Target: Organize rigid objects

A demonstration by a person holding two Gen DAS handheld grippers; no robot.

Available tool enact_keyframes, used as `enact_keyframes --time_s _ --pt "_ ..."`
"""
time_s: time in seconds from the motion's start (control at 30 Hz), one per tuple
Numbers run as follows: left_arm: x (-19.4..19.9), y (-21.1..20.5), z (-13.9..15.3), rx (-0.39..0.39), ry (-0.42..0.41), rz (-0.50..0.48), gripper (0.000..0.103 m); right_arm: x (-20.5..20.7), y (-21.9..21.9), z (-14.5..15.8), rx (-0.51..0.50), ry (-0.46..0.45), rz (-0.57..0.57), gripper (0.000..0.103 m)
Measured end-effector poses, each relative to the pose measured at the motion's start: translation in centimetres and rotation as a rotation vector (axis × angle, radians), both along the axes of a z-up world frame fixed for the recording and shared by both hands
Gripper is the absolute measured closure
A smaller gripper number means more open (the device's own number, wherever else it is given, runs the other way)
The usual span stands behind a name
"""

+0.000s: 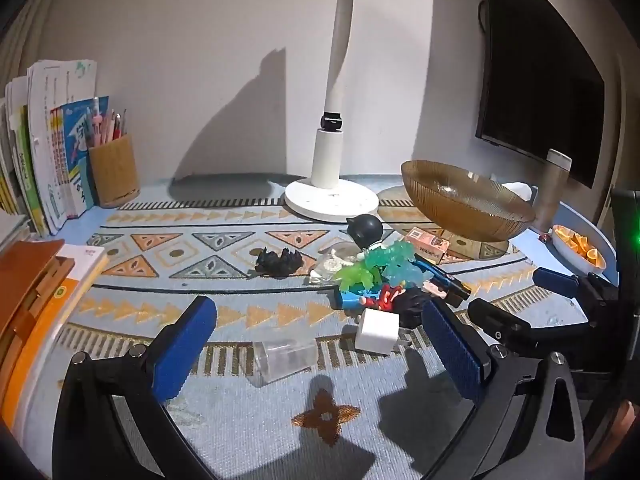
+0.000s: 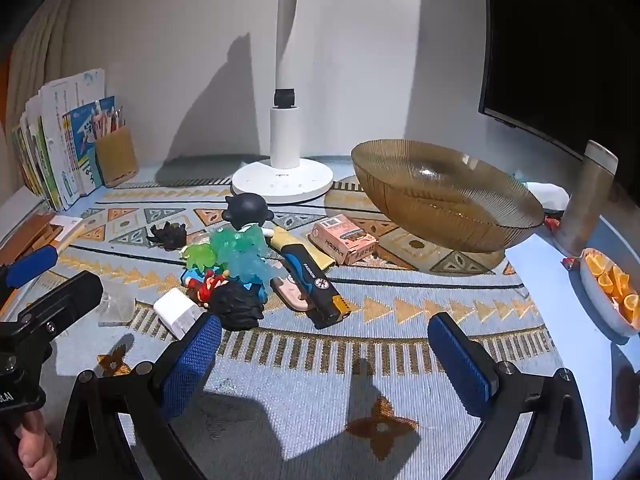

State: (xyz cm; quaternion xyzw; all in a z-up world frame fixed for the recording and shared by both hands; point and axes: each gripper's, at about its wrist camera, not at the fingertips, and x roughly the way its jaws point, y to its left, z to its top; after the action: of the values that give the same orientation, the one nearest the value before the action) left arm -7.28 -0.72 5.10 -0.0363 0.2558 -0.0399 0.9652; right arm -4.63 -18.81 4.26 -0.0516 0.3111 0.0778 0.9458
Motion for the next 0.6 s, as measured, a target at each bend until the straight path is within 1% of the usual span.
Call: enact_keyframes --time_s 0.07,0.17,0.37,0.6 --pt "0.0 0.0 0.0 0.004 0.000 0.001 0.001 0.1 -0.6 0.2 0.000 0.001 0.001 0.000" --pt "0.1 0.0 0.0 0.005 0.003 0.001 0.001 0.4 0.1 0.1 -0.002 0.004 -0.004 0.000" --pt "0.3 0.0 0.0 0.010 0.014 0.010 0.001 0.2 0.3 0.0 -0.008 0.012 -0.008 0.000" --pt "0.4 0.2 -0.1 -0.005 0.024 0.003 0.001 0.5 0.2 -0.4 -0.010 0.023 -0.009 0.000"
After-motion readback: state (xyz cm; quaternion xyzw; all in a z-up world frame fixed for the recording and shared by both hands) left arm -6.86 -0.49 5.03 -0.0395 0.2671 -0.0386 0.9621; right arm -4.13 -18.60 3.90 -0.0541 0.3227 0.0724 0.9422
